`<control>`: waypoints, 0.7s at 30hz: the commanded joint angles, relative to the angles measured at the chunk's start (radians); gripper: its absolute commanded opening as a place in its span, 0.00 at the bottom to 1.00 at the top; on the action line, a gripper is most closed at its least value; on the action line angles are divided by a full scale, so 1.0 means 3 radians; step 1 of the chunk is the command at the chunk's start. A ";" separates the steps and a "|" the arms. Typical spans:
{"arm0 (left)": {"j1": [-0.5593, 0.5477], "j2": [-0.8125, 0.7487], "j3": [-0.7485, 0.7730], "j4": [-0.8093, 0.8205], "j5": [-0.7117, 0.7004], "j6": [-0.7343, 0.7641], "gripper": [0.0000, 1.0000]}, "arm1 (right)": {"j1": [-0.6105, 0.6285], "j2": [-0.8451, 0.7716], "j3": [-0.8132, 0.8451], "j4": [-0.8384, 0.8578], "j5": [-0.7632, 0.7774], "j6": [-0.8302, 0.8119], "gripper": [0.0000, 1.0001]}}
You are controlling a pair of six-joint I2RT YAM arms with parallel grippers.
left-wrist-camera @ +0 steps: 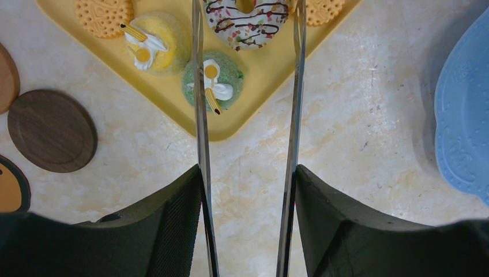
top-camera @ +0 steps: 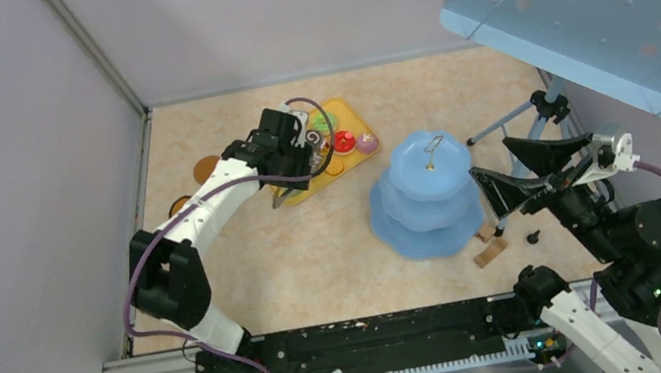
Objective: Serve the afternoon tea
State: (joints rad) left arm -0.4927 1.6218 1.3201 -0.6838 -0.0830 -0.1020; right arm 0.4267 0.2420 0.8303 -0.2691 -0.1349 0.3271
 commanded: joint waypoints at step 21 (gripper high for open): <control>0.0000 -0.0379 0.0242 0.0081 -0.0047 0.0080 0.43 | -0.0030 -0.0050 -0.0001 0.0096 0.0035 0.0026 0.98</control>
State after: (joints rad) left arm -0.4927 1.6234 1.3224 -0.6815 -0.0948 -0.0986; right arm 0.4267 0.2371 0.8246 -0.2691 -0.1322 0.3271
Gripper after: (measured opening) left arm 0.502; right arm 0.979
